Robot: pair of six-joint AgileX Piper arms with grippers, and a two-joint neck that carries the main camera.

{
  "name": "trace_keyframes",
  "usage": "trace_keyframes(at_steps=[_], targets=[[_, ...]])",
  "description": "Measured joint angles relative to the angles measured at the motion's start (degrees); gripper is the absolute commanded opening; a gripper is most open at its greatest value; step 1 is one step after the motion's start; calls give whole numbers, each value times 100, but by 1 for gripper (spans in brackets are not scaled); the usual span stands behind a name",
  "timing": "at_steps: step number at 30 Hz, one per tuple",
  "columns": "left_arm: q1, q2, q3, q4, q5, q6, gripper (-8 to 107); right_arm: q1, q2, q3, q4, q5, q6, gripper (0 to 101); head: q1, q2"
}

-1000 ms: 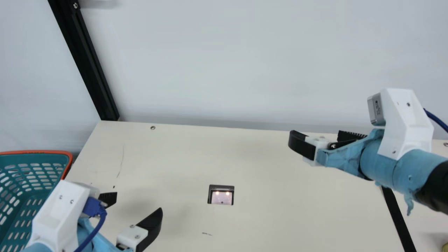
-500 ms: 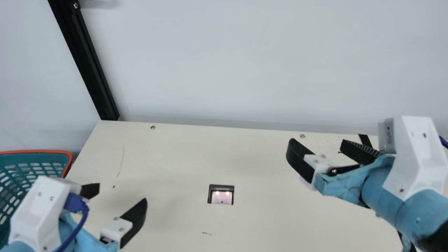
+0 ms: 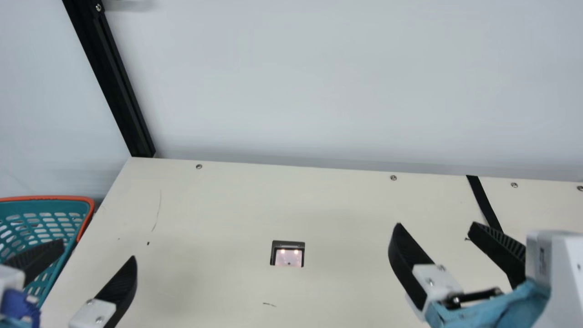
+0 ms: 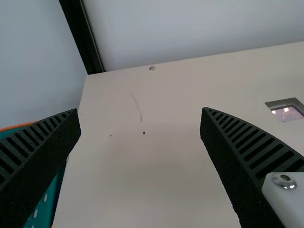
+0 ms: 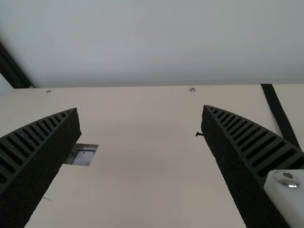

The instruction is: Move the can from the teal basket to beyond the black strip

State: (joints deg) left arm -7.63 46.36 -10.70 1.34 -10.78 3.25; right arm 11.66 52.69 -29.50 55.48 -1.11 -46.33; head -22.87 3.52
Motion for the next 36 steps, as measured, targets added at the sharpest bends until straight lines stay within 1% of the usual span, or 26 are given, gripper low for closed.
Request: trace_keyframes(at_steps=[2, 5, 8, 11, 17, 19, 20, 22, 25, 27, 31, 34, 36], targets=[[54, -313, 170, -90, 49, 139, 90, -30, -218, 231, -188, -76, 148, 101, -29, 0], [122, -849, 411, -197, 137, 296, 90, -165, -539, 542, -449, -78, 336, 101, -29, 0], [135, -1296, 524, -215, 236, 356, 90, -307, -784, 724, -663, -28, 483, 101, -29, 0], [135, -1488, 513, -215, 217, 356, 90, -307, -816, 730, -663, -28, 483, 101, -29, 0], [135, -1491, 513, -215, 216, 356, 90, -307, -816, 735, -663, -25, 483, 101, -29, 0], [170, -1491, 513, -134, 216, 323, 90, -322, -800, 753, -739, -59, 563, 101, -29, 0], [233, -1491, 513, -134, 190, 332, 90, -355, -788, 771, -844, -87, 612, 101, -29, 0], [354, -1567, 525, -49, 105, 323, 90, -399, -780, 827, -1089, -294, 596, 101, -29, 0], [514, -1742, 599, 52, 19, 333, 90, -463, -811, 953, -1576, -570, 358, 101, -29, 0], [594, -1891, 699, 112, -61, 321, 90, -518, -876, 1061, -1889, -736, 195, 101, 0, 0], [609, -2234, 899, 160, -160, 251, 90, -607, -1110, 1247, -2343, -1011, 14, 101, 0, 0], [517, -2544, 1037, 167, -147, 109, 90, -706, -1377, 1409, -2627, -927, 8, 101, -29, 0], [425, -2705, 1068, 112, -6, -24, 90, -811, -1599, 1477, -2741, -735, 118, 101, -29, 0]])
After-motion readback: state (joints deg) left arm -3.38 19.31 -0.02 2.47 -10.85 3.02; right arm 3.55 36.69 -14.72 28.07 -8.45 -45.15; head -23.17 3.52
